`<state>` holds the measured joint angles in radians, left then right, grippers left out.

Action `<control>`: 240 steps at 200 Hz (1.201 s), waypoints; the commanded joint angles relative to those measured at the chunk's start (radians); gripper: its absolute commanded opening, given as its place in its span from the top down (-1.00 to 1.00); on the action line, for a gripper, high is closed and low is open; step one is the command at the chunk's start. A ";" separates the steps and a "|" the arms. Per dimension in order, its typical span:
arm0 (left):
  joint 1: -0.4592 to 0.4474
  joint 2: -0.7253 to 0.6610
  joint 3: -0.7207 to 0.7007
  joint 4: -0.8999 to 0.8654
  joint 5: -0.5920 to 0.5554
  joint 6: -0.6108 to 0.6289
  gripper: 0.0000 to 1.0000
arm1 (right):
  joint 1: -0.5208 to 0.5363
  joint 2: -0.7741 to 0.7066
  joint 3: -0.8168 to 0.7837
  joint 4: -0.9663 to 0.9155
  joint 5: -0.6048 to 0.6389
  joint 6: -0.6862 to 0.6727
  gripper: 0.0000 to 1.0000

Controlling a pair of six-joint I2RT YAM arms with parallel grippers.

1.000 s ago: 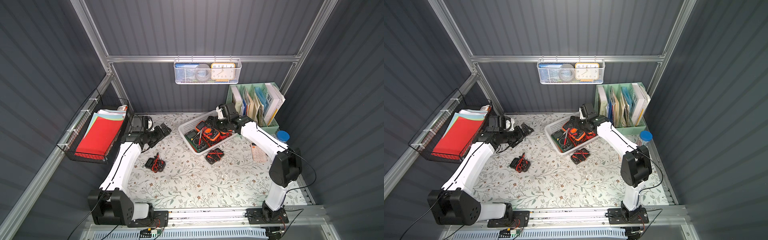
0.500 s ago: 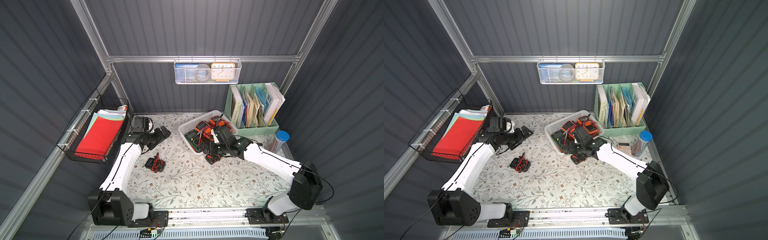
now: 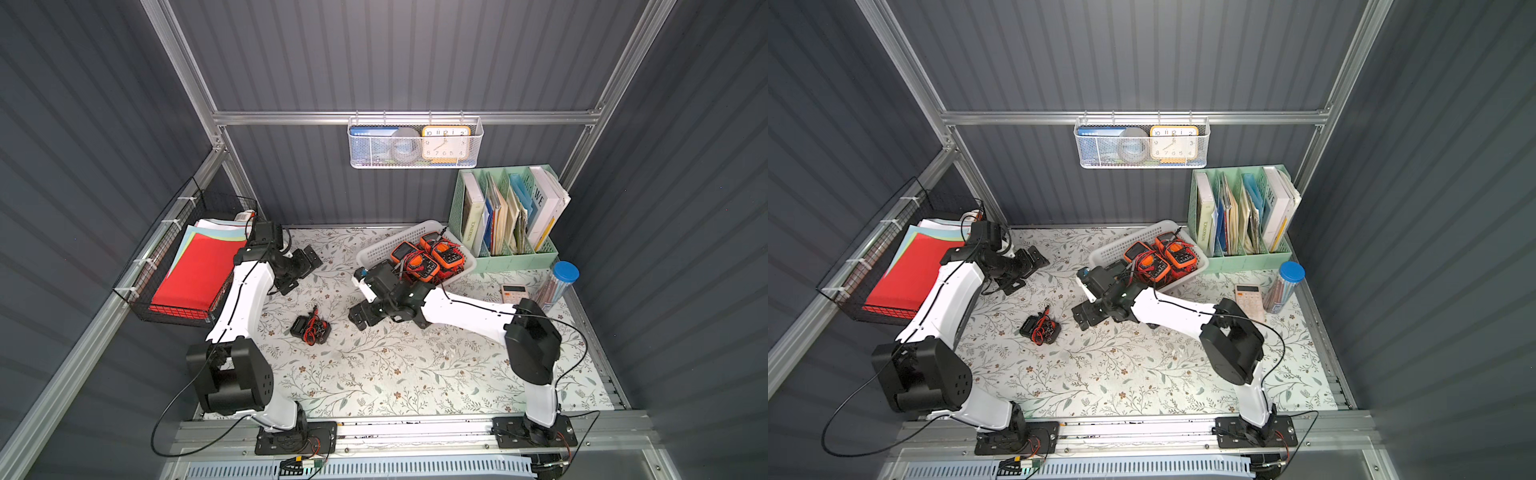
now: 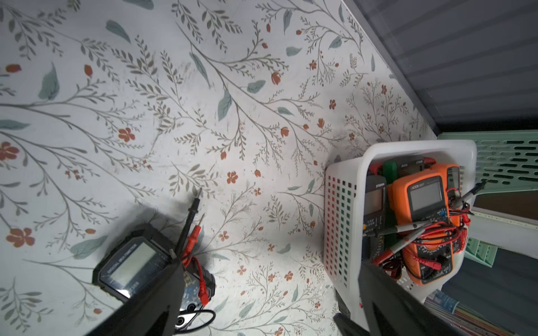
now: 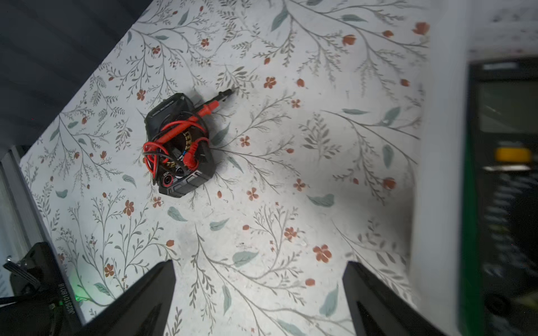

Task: Put the multimeter into the basket
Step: Pick up the multimeter from the center of the board.

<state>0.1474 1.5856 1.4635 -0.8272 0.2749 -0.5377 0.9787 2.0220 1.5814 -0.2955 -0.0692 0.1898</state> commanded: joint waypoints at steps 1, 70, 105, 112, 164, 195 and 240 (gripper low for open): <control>0.028 0.028 0.046 -0.044 0.018 0.035 -0.98 | 0.036 0.072 0.032 0.057 -0.007 -0.131 -0.94; 0.066 0.075 0.080 -0.064 0.046 0.049 -0.99 | 0.098 0.238 0.202 0.050 0.023 -0.248 -0.98; 0.075 0.076 0.089 -0.075 0.052 0.058 -0.99 | 0.110 0.314 0.280 0.042 0.009 -0.263 -0.98; 0.075 0.076 0.090 -0.076 0.053 0.058 -0.98 | 0.113 0.331 0.300 0.034 0.010 -0.264 -0.98; 0.078 0.074 0.103 -0.082 0.066 0.053 -0.99 | 0.123 0.463 0.448 -0.013 0.016 -0.270 -0.98; 0.078 0.068 0.100 -0.081 0.069 0.047 -0.98 | 0.123 0.499 0.485 -0.019 0.007 -0.266 -0.87; 0.078 0.060 0.081 -0.064 0.078 0.033 -0.99 | 0.123 0.518 0.509 -0.025 -0.013 -0.261 -0.69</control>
<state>0.2214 1.6535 1.5425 -0.8829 0.3370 -0.5072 1.0992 2.5179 2.0628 -0.2996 -0.0647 -0.0696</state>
